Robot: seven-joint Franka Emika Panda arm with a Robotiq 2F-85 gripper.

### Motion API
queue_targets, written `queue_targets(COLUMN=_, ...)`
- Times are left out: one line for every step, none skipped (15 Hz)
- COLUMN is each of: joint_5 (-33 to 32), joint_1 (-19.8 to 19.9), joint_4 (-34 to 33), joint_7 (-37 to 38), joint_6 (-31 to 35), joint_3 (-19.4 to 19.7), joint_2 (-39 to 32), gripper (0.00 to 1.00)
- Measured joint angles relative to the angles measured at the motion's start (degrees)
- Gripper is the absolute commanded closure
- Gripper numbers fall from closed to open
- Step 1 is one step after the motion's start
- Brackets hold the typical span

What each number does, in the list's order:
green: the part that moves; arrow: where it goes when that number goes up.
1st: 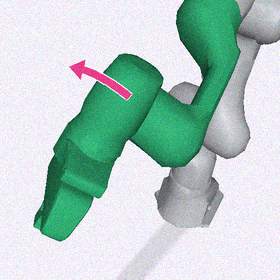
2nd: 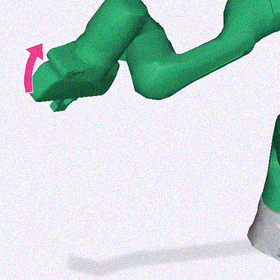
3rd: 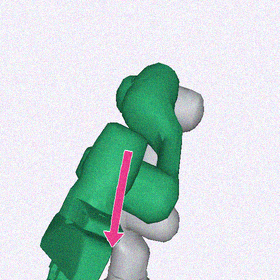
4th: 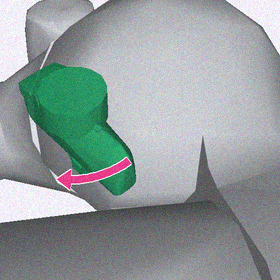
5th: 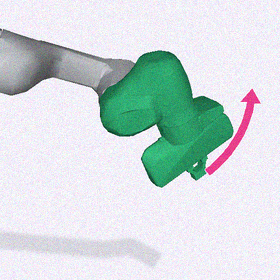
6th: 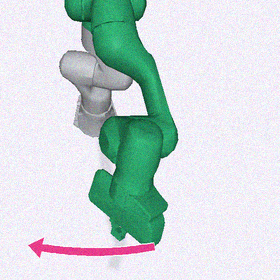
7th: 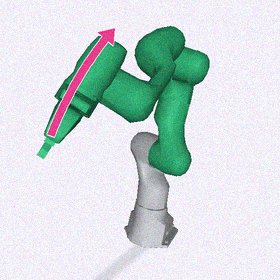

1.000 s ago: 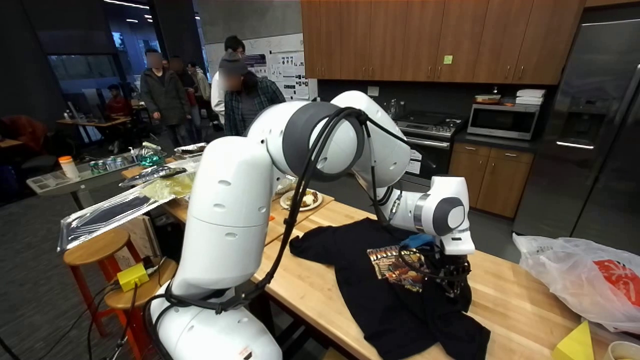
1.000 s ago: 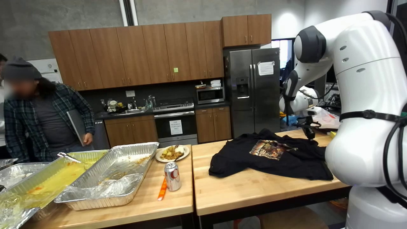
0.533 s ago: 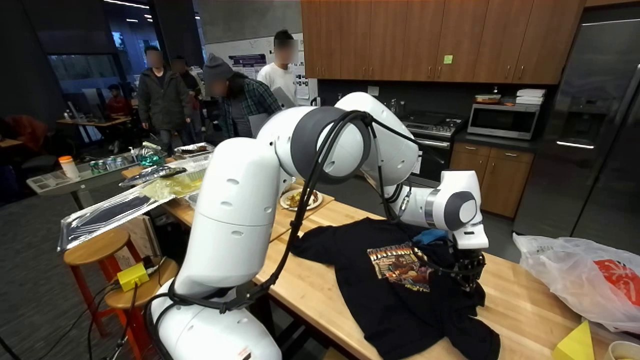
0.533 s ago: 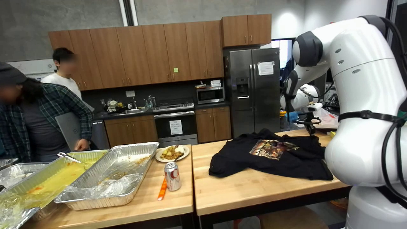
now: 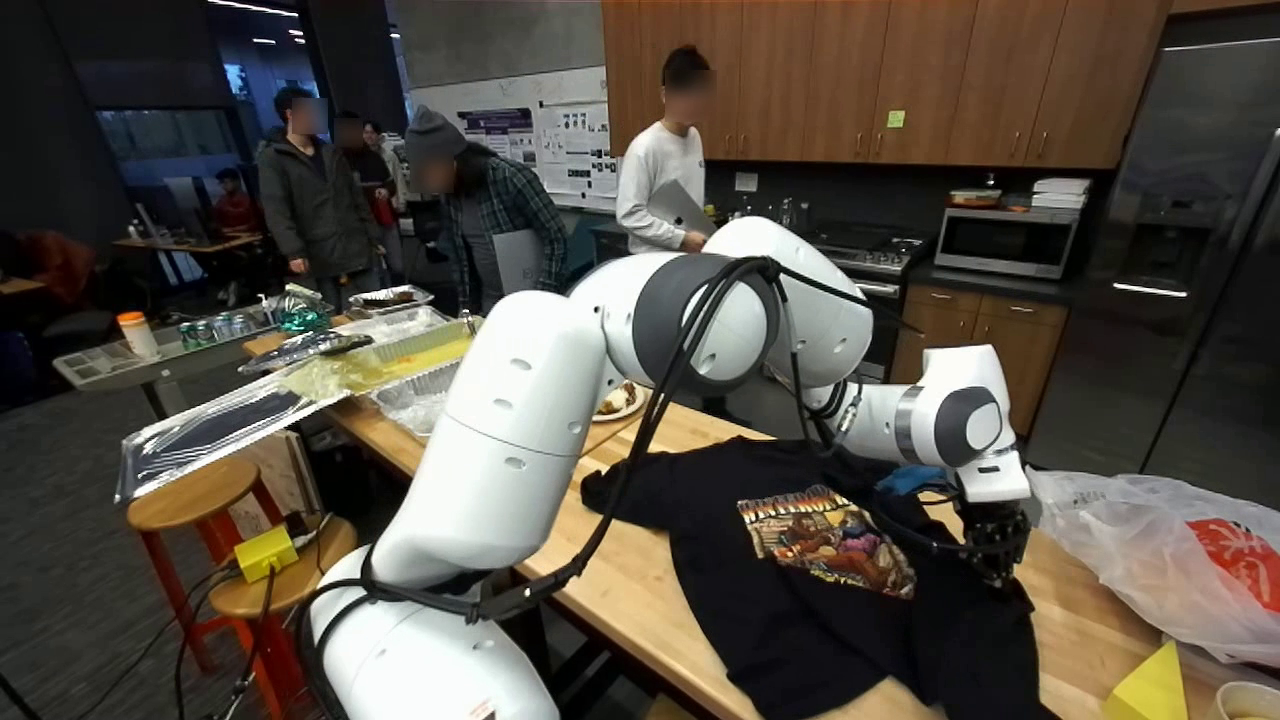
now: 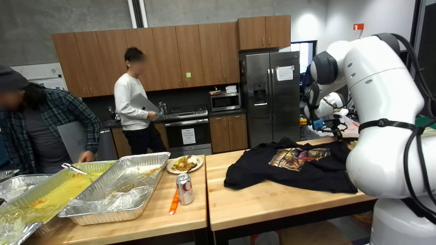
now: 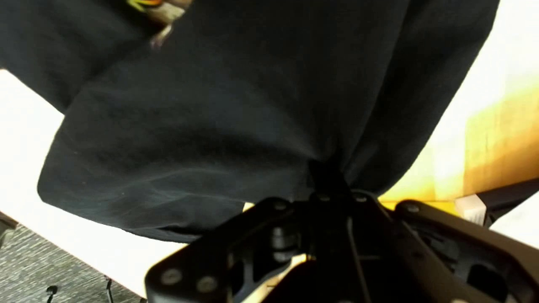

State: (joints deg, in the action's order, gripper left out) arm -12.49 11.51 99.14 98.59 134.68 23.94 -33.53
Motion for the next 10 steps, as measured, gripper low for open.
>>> queue_targets(joint_5=0.11, joint_1=0.63, joint_4=-2.22, joint_7=0.64, joint_6=-0.08, joint_3=0.58, joint_2=-1.57, gripper=0.73)
queue_targets(joint_5=0.42, joint_1=1.30, joint_4=-4.39, joint_7=1.32, joint_6=-0.26, joint_3=1.12, joint_2=-3.03, gripper=0.69)
queue_targets(joint_5=0.67, joint_1=1.98, joint_4=-6.45, joint_7=2.03, joint_6=-0.47, joint_3=1.54, joint_2=-4.30, gripper=0.63)
queue_targets(joint_5=0.88, joint_1=2.63, joint_4=-8.29, joint_7=2.57, joint_6=-0.71, joint_3=1.86, joint_2=-5.36, gripper=0.57)
queue_targets(joint_5=1.04, joint_1=3.13, joint_4=-9.76, joint_7=3.00, joint_6=-0.96, joint_3=1.98, joint_2=-6.16, gripper=0.50)
queue_targets(joint_5=1.06, joint_1=3.28, joint_4=-10.72, joint_7=3.36, joint_6=-1.02, joint_3=2.03, joint_2=-6.66, gripper=0.44)
queue_targets(joint_5=1.05, joint_1=3.12, joint_4=-11.05, joint_7=3.40, joint_6=-1.23, joint_3=1.94, joint_2=-6.84, gripper=0.36)
queue_targets(joint_5=1.05, joint_1=2.74, joint_4=-11.04, joint_7=3.38, joint_6=-1.67, joint_3=1.68, joint_2=-6.85, gripper=0.30)
queue_targets(joint_5=1.03, joint_1=2.10, joint_4=-10.92, joint_7=3.38, joint_6=-2.29, joint_3=1.42, joint_2=-6.85, gripper=0.22)
queue_targets(joint_5=1.03, joint_1=1.35, joint_4=-10.65, joint_7=3.37, joint_6=-2.80, joint_3=1.14, joint_2=-6.84, gripper=0.16)
